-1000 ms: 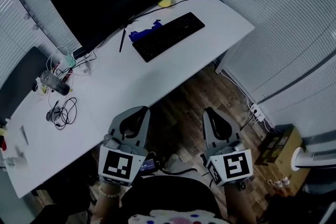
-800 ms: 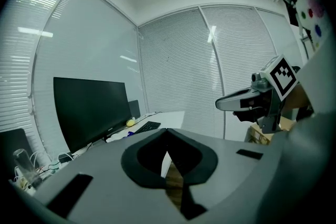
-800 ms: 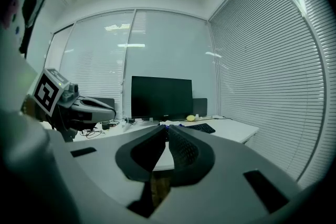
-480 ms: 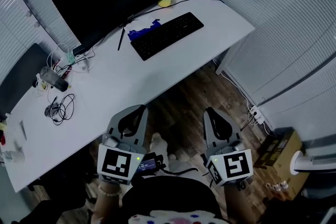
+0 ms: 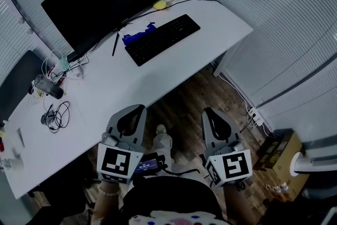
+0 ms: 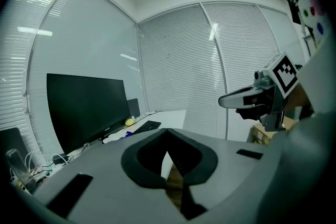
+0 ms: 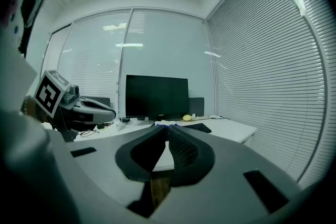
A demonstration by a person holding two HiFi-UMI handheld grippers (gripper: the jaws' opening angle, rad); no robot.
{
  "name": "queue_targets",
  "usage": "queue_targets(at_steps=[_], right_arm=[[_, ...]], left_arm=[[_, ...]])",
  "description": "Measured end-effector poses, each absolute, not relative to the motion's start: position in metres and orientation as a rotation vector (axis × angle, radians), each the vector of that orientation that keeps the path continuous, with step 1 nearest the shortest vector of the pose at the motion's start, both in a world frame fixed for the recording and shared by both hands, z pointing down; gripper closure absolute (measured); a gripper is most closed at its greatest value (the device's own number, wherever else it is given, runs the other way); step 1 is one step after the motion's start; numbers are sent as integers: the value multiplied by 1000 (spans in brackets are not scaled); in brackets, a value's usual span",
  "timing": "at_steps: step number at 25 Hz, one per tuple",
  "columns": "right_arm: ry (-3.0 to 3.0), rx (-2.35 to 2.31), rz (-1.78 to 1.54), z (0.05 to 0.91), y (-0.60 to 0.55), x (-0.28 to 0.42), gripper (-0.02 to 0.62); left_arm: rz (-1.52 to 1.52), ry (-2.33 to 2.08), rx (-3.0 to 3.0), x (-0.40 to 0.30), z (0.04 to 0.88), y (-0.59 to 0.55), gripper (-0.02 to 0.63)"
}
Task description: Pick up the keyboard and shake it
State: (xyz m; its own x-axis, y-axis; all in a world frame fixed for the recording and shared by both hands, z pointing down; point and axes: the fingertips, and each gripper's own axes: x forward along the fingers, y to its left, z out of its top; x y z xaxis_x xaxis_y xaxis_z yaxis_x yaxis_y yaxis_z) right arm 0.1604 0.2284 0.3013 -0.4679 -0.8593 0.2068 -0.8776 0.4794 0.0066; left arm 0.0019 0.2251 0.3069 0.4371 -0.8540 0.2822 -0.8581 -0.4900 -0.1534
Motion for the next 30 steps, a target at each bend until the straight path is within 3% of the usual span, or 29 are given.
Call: queue_targets(at_steps=[30], right_arm=[[-2471, 1425, 171, 317, 19, 102, 551]], left_arm=[[422, -1491, 2494, -60, 353, 20, 591]])
